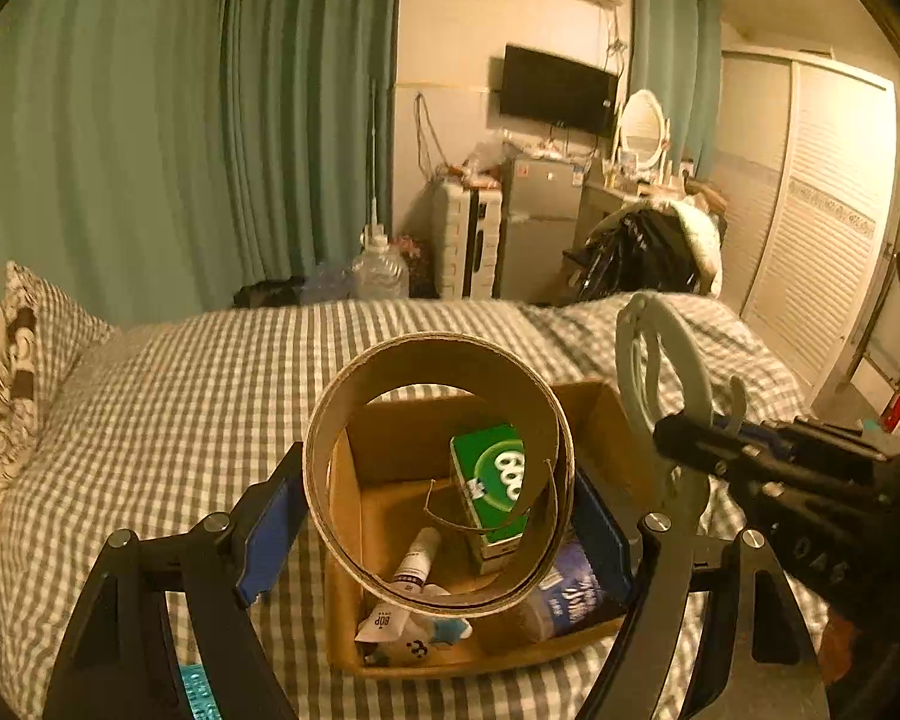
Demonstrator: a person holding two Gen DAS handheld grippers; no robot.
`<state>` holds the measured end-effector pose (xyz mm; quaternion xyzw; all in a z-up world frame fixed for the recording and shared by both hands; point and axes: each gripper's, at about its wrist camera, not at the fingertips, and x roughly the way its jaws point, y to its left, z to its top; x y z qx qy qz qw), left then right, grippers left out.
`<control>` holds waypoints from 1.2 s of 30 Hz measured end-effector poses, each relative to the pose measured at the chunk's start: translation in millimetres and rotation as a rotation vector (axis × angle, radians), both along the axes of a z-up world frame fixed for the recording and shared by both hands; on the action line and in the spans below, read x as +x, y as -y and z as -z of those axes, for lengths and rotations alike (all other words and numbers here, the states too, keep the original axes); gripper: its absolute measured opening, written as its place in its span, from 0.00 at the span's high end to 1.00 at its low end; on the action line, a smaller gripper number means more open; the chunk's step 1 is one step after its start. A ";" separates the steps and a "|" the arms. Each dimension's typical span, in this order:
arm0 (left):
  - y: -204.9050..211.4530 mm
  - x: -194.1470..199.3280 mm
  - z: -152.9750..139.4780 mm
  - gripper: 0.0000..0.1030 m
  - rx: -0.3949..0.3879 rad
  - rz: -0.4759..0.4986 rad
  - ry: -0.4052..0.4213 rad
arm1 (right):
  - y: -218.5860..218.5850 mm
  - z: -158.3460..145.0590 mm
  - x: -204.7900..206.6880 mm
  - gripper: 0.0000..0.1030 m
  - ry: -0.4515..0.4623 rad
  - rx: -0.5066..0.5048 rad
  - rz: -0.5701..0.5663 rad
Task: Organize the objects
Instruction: 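Place the tape roll and grey clip into the cardboard box and release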
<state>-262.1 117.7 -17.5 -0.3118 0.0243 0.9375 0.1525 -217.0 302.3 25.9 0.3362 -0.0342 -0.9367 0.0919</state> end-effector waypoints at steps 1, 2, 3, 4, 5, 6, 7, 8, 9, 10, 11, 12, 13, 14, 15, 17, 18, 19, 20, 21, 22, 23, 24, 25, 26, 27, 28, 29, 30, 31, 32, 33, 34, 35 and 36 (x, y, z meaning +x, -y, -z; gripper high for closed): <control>-0.4 -5.4 8.6 0.20 -0.005 -0.004 0.015 | -1.0 10.8 -8.3 0.88 0.020 0.004 0.002; -0.4 -9.9 14.7 0.20 -0.009 -0.005 0.026 | -0.4 17.5 -11.4 0.88 0.033 0.008 0.003; -0.1 -13.6 20.8 0.20 -0.012 -0.006 0.036 | -1.7 25.1 -15.9 0.88 0.047 0.011 0.007; -1.0 -18.5 27.8 0.20 -0.014 -0.008 0.048 | -4.2 33.4 -20.7 0.88 0.060 0.013 0.010; -1.3 -21.1 32.5 0.20 -0.016 -0.007 0.056 | -5.8 38.5 -24.0 0.88 0.068 0.013 0.011; -1.2 -24.4 38.0 0.20 -0.020 -0.007 0.064 | -8.0 43.2 -28.0 0.88 0.076 0.012 0.015; -0.8 -26.5 42.5 0.20 -0.026 -0.009 0.068 | -10.1 47.5 -31.1 0.88 0.085 0.011 0.018; 0.0 -26.6 46.1 0.20 -0.030 -0.007 0.070 | -11.5 49.9 -33.3 0.88 0.091 0.010 0.022; -0.9 -27.6 49.4 0.20 -0.030 0.000 0.074 | -13.9 52.1 -36.5 0.88 0.097 0.009 0.026; -1.8 -28.4 53.2 0.20 -0.028 0.012 0.081 | -15.5 53.9 -39.4 0.88 0.104 0.008 0.029; -1.7 -28.4 56.4 0.20 -0.029 0.017 0.084 | -16.3 54.7 -40.5 0.88 0.104 0.004 0.033; -1.9 -28.3 58.4 0.19 -0.032 0.023 0.088 | -16.4 54.6 -41.3 0.88 0.101 -0.001 0.036; -3.1 -29.2 60.0 0.18 -0.040 0.026 0.091 | -16.7 54.6 -42.3 0.88 0.099 -0.010 0.035; -3.4 -28.9 60.8 0.18 -0.047 0.025 0.090 | -17.6 53.8 -41.8 0.84 0.093 -0.019 0.032; -2.8 -27.4 61.0 0.16 -0.051 0.024 0.086 | -17.1 52.0 -41.1 0.77 0.087 -0.024 0.033; -1.2 -28.1 60.4 0.05 -0.060 0.013 0.082 | -15.6 45.5 -37.0 0.27 0.067 -0.020 0.053; 1.6 -25.3 58.7 0.03 -0.062 0.000 0.074 | -16.4 42.0 -32.5 0.25 0.043 -0.025 0.064; 4.5 -22.0 54.2 0.03 -0.055 -0.010 0.064 | -15.7 35.2 -23.7 0.25 0.013 -0.038 0.065; 8.5 -19.4 49.6 0.02 -0.045 -0.013 0.064 | -15.3 31.1 -20.6 0.25 0.003 -0.045 0.060; 12.5 -17.0 44.7 0.01 -0.035 -0.016 0.069 | -15.2 26.5 -17.2 0.25 -0.002 -0.048 0.057; 18.9 -13.0 38.1 0.01 -0.023 -0.026 0.072 | -12.9 20.2 -11.7 0.25 -0.009 -0.043 0.056; 22.8 -9.8 32.0 0.01 -0.016 -0.034 0.070 | -11.3 15.7 -7.2 0.25 -0.013 -0.034 0.055; 30.0 -4.9 24.6 0.01 -0.009 -0.042 0.063 | -9.3 11.3 -2.5 0.25 -0.018 -0.026 0.055; 37.9 0.0 15.4 0.01 -0.006 -0.051 0.051 | -6.5 4.1 4.9 0.25 -0.028 -0.018 0.055; 45.6 6.0 8.4 0.00 -0.005 -0.061 0.037 | -4.3 -0.7 10.7 0.25 -0.035 -0.013 0.052; 50.0 11.3 1.7 0.00 -0.007 -0.073 0.026 | -2.2 -5.6 16.7 0.25 -0.041 -0.006 0.047; 58.9 18.2 -6.6 0.00 -0.012 -0.090 0.015 | 1.9 -12.3 25.3 0.25 -0.050 0.005 0.042; 68.1 25.0 -12.0 0.00 -0.019 -0.105 0.010 | 6.1 -16.7 31.2 0.24 -0.056 0.014 0.036; 73.5 28.1 -15.6 0.00 -0.027 -0.117 0.007 | 9.8 -20.3 37.3 0.24 -0.063 0.022 0.028; 81.8 32.7 -18.6 0.00 -0.040 -0.135 0.006 | 14.8 -24.1 44.2 0.23 -0.070 0.030 0.018; 91.8 37.3 -20.9 0.00 -0.053 -0.155 0.007 | 20.1 -27.0 51.2 0.20 -0.078 0.035 0.008; 101.2 42.2 -22.3 0.00 -0.060 -0.168 0.008 | 26.2 -28.4 58.5 0.19 -0.084 0.040 -0.003; 113.7 49.0 -20.8 0.00 -0.068 -0.194 0.015 | 31.4 -28.7 63.6 0.18 -0.087 0.041 -0.012; 123.5 53.8 -18.1 0.00 -0.074 -0.214 0.022 | 37.0 -27.6 68.0 0.17 -0.089 0.043 -0.022; 135.7 58.3 -13.3 0.00 -0.079 -0.242 0.034 | 41.5 -25.2 71.2 0.17 -0.088 0.044 -0.035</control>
